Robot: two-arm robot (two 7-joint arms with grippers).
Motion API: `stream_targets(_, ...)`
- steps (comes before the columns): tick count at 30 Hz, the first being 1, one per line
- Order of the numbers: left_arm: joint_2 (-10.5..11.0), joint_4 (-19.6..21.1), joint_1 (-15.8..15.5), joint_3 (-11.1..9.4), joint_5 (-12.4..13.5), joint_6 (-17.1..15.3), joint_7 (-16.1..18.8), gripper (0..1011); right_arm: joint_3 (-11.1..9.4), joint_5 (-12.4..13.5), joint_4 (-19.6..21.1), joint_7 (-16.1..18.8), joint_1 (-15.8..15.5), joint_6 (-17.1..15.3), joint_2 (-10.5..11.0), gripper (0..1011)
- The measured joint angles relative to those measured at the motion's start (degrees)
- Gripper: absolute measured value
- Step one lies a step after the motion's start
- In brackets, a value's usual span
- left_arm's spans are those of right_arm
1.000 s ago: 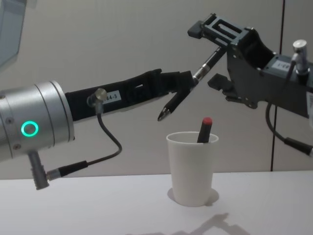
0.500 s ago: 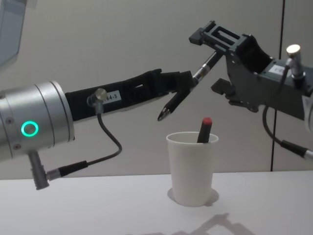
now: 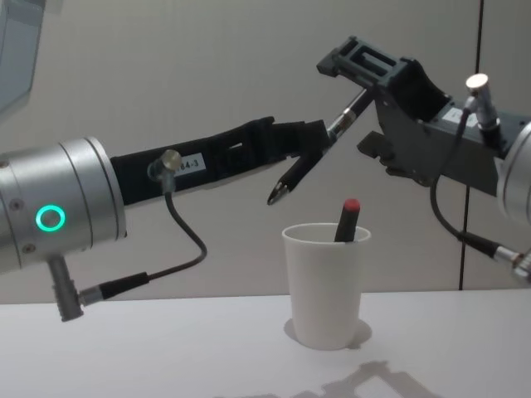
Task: Place the pen into the pen holder.
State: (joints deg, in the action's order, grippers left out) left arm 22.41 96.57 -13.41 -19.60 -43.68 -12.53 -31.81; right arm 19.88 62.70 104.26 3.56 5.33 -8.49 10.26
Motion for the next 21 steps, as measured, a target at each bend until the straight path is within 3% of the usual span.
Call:
stream_targets(8, 0.00, 0.00, 0.00, 0.00, 0.00, 0.00, 0.00, 115, 0.22, -0.70, -0.44, -1.12, 0.42, 0.74, -0.38, 989)
stream_targets(15, 0.00, 0.00, 0.00, 0.00, 0.00, 0.00, 0.00, 115, 0.33, -1.07, -0.65, -1.73, 0.62, 1.12, -0.56, 837)
stream_targets(21, 0.00, 0.00, 0.00, 0.00, 0.00, 0.00, 0.00, 115, 0.38, -1.29, -0.78, -2.06, 0.73, 1.34, -0.67, 622)
